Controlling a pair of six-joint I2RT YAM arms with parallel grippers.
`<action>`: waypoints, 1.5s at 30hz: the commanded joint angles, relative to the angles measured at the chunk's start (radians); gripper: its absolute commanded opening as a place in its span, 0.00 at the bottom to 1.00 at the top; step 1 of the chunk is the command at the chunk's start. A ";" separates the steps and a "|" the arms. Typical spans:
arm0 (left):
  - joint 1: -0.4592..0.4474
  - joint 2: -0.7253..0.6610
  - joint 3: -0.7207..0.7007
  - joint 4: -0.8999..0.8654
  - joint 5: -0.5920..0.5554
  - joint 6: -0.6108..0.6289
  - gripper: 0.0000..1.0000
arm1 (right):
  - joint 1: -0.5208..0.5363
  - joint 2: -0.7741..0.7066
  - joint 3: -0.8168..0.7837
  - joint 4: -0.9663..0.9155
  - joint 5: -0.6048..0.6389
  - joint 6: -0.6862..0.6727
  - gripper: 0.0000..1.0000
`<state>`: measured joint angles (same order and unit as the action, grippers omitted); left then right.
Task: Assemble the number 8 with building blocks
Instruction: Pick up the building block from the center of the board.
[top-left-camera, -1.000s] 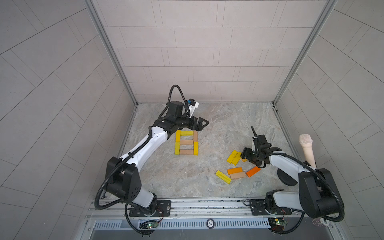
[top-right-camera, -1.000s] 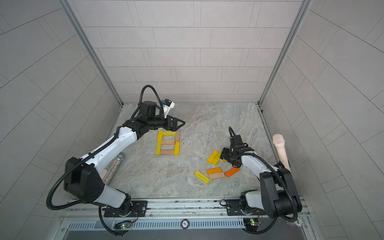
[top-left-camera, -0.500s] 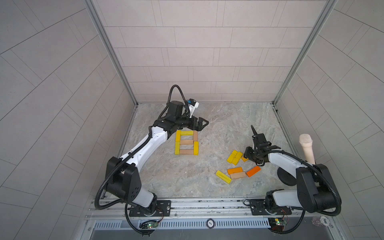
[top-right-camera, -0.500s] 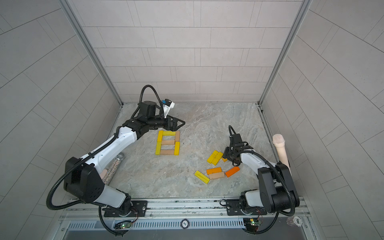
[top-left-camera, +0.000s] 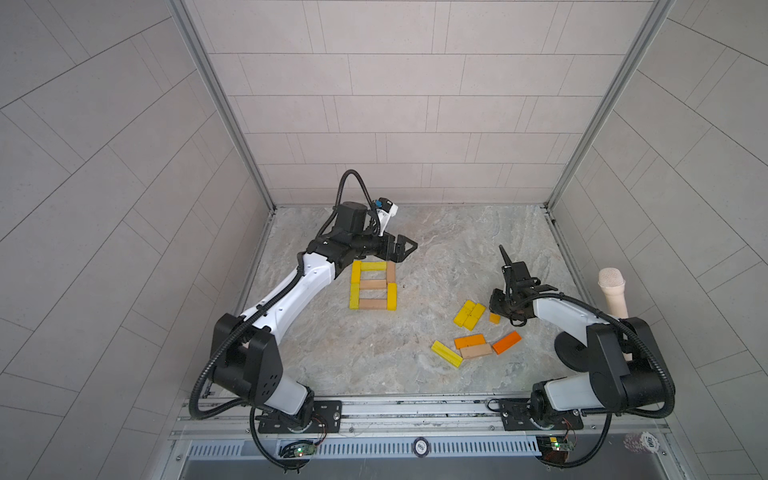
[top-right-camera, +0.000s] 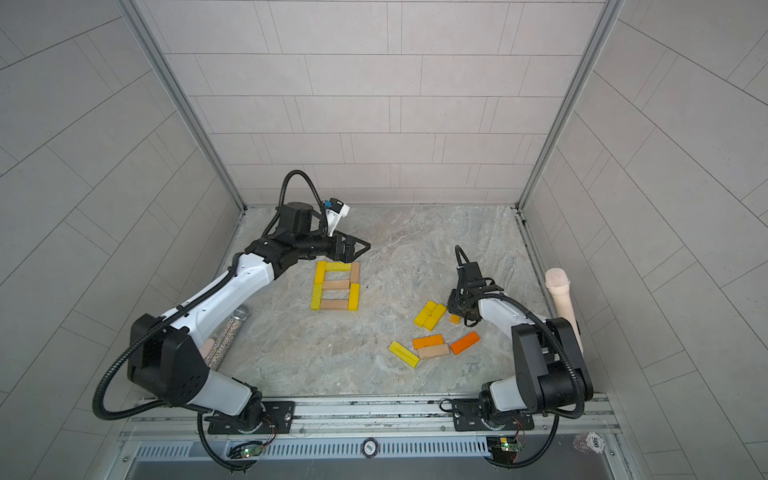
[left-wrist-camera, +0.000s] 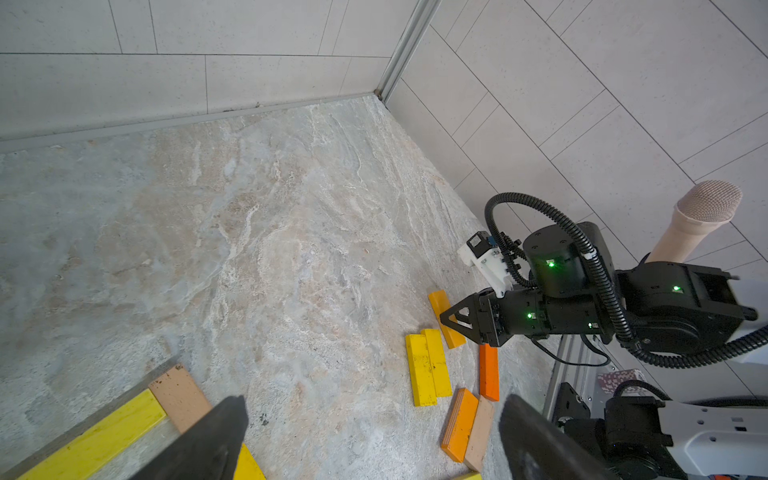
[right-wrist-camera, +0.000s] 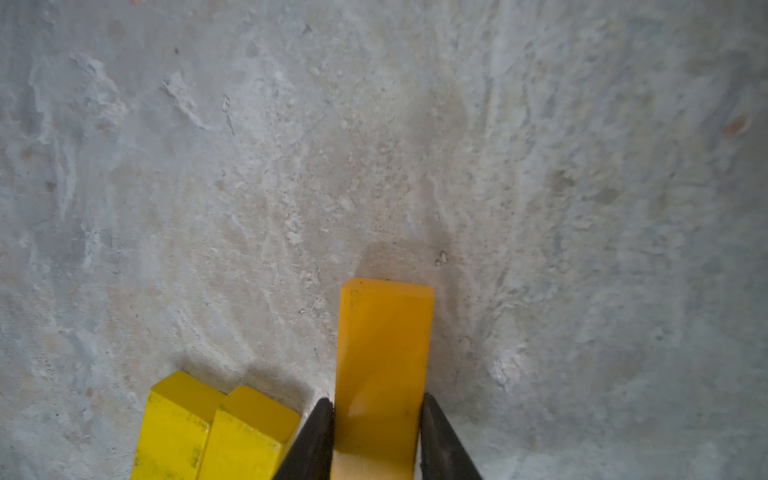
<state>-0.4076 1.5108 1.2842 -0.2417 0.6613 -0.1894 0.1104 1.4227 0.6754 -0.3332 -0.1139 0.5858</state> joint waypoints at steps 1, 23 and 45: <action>-0.005 -0.032 -0.002 -0.002 0.006 0.019 1.00 | -0.004 0.037 0.012 -0.031 0.058 -0.026 0.33; -0.007 -0.043 -0.002 -0.002 0.005 0.022 1.00 | 0.085 0.083 0.135 -0.168 0.256 -0.096 0.30; -0.002 -0.156 0.054 -0.306 -0.010 0.322 1.00 | 0.312 0.201 0.414 -0.205 0.254 -0.039 0.30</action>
<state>-0.4084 1.4216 1.3327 -0.4732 0.6559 0.0277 0.3943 1.5978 1.0500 -0.5251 0.1211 0.5152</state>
